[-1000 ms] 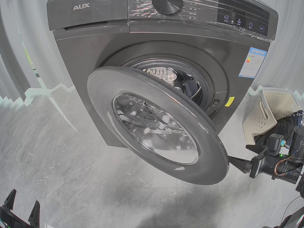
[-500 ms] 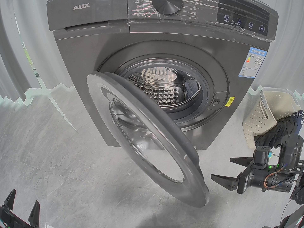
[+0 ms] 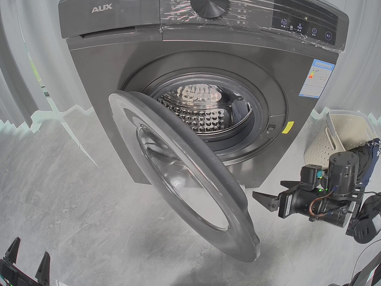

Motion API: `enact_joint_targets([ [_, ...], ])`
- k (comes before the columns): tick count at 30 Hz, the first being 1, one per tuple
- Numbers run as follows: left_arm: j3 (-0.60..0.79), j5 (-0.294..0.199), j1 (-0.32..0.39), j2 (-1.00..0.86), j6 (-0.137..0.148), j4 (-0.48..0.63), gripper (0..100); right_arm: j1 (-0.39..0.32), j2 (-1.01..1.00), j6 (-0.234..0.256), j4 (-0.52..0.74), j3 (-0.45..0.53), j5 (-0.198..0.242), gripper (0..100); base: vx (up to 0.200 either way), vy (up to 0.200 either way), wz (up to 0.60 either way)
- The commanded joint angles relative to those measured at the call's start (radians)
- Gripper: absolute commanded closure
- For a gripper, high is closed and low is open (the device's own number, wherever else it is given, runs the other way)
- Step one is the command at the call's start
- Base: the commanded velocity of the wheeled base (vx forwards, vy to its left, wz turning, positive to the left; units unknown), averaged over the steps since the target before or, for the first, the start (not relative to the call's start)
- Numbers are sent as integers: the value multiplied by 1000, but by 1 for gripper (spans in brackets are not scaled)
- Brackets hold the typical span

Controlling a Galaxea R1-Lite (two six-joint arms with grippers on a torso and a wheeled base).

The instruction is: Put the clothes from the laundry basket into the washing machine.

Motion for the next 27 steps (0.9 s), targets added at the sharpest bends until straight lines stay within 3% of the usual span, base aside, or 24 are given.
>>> enact_joint_targets([
  [1, 15, 0, 0, -17, -1, 0, 0, 75, 85, 4, -39, -12, 0, 0, 0, 0, 0],
  [9, 15, 0, 0, -17, -1, 0, 0, 160, 91, 31, -68, 30, 3, 0, 0, 0, 0],
  [15, 15, 0, 0, -17, -1, 0, 0, 180, 54, 30, -116, 68, 42, 0, 0, 0, 0],
  [19, 15, 0, 0, -17, -1, 0, 0, 152, 62, 30, -117, 39, 28, 0, 0, 0, 0],
  [22, 16, 0, 0, -17, -1, 0, 0, 72, 92, 28, -116, -18, -9, 0, 0, 0, 0],
  [27, 15, 0, 0, -17, -1, 0, 0, 32, 168, 30, -116, -76, -15, 0, 0, 0, 0],
])
